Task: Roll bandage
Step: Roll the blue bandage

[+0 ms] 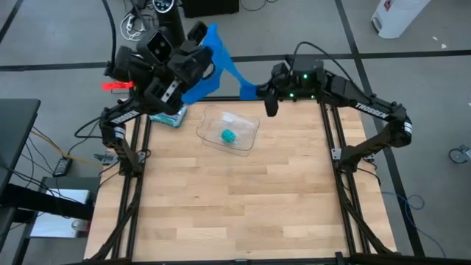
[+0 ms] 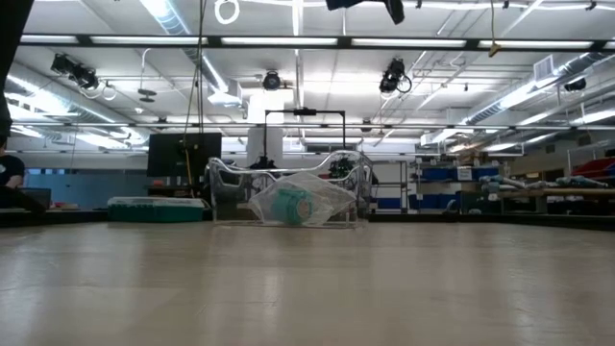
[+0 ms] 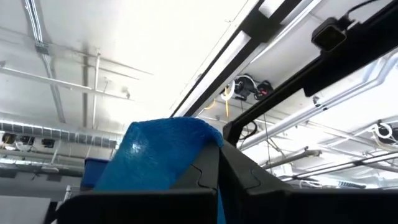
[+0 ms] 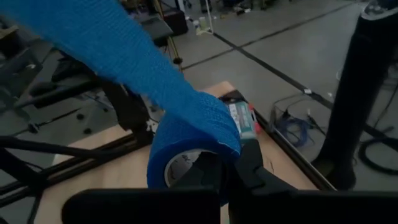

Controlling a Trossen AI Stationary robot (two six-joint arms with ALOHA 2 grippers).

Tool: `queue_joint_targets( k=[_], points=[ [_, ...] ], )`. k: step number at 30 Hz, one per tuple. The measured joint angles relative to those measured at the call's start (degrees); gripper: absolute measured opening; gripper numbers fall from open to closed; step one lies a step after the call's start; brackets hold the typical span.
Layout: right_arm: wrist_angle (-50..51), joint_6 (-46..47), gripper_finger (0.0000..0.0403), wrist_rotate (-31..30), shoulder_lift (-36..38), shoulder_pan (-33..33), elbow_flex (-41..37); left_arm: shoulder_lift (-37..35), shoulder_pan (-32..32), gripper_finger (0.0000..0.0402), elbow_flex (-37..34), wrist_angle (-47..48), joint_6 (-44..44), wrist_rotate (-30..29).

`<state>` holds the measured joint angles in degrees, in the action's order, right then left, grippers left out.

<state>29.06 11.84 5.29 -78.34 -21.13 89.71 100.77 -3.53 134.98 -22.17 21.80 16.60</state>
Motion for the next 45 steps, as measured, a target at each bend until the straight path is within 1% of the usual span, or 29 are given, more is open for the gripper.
queue_joint_targets(
  k=[2,9,16,21,25,27,33,41,43,45],
  points=[
    [1.42,0.00,0.0000,0.34,0.52,-1.70,0.00,-0.13,0.35,0.0006,0.00,-0.07,0.04,-0.02],
    [-0.66,0.04,0.0000,2.04,2.73,-6.01,0.02,-0.39,1.27,0.0006,0.00,4.15,0.98,1.25],
    [-0.64,-0.42,0.0000,1.96,4.77,-9.56,0.02,-0.44,2.12,0.0006,0.00,11.12,1.14,3.87],
    [-0.59,0.59,0.0000,0.94,6.99,-13.28,0.02,-0.44,2.91,0.0006,0.02,13.01,1.08,3.82],
    [-0.27,0.07,0.0000,2.51,8.83,-15.66,0.02,-0.42,2.91,0.0006,0.00,18.57,1.90,3.82],
    [1.41,-0.29,0.0000,2.62,9.58,-16.60,0.02,-0.42,2.91,0.0006,0.00,21.68,3.20,4.28],
    [1.71,-1.21,0.0000,3.19,11.38,-19.04,0.36,-0.36,2.91,0.0006,0.00,36.37,7.02,4.66],
    [4.06,-3.06,0.0000,4.36,11.67,-22.79,3.96,-0.27,3.88,0.0006,0.00,50.90,7.41,5.16],
    [4.26,-3.04,0.0000,5.55,11.71,-23.40,4.77,-0.04,3.94,0.0006,0.00,53.57,7.41,5.15],
    [4.51,-3.06,0.0000,6.62,11.69,-23.63,5.26,0.23,3.93,0.0006,0.00,53.84,7.92,5.11]
  ],
)
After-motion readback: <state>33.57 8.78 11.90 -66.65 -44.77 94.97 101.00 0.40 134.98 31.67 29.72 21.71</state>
